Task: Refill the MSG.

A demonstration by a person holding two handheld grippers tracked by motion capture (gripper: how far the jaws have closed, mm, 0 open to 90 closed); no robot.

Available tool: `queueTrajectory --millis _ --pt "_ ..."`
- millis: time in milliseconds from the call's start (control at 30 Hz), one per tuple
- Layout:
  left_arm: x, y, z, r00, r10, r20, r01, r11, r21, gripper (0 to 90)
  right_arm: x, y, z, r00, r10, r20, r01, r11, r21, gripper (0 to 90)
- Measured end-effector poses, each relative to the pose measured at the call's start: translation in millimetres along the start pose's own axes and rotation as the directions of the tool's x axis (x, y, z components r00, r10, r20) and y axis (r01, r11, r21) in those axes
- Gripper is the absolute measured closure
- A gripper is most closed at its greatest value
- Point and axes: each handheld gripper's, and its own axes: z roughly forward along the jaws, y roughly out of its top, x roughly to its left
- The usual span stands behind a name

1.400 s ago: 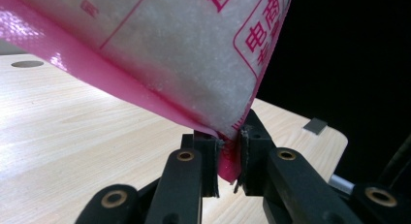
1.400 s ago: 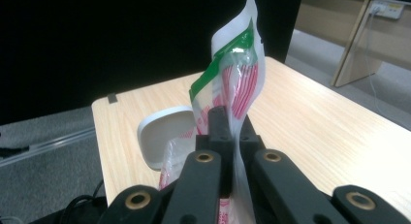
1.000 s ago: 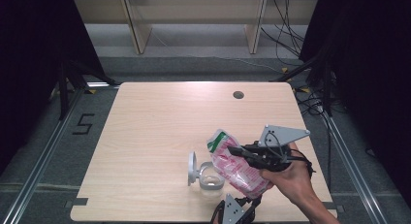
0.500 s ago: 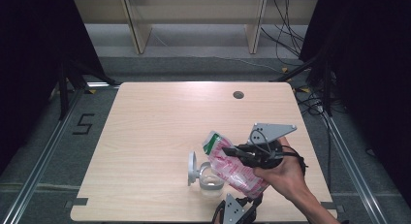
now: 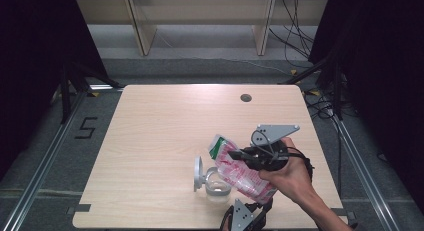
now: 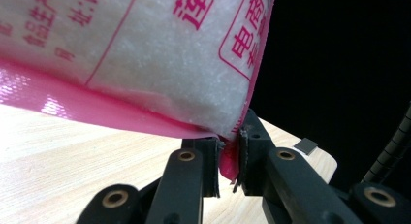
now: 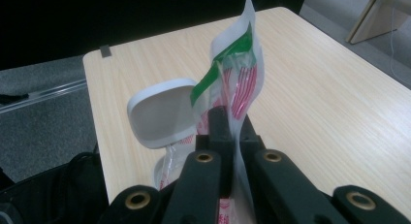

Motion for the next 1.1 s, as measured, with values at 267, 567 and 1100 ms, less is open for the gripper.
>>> queueTrajectory --millis 267,567,1100 --pt "1.7 0.7 0.9 0.9998 0.017 -0.006 -0.017 0.9999 0.003 80.7 -2.6 3.1 2.7 1.0 0.002 -0.002 -0.002 1.0 0.03 90.0" --pt "1.9 0.9 1.5 0.9999 0.007 -0.014 -0.008 0.9999 -0.011 80.8 -1.4 4.8 4.4 0.9997 0.025 0.004 -0.025 0.999 0.035 90.0" --pt "2.6 0.5 8.1 0.9968 0.001 -0.08 -0.002 0.9999 -0.011 81.1 3.2 0.5 10.9 0.994 0.106 0.026 -0.105 0.994 -0.041 90.0"
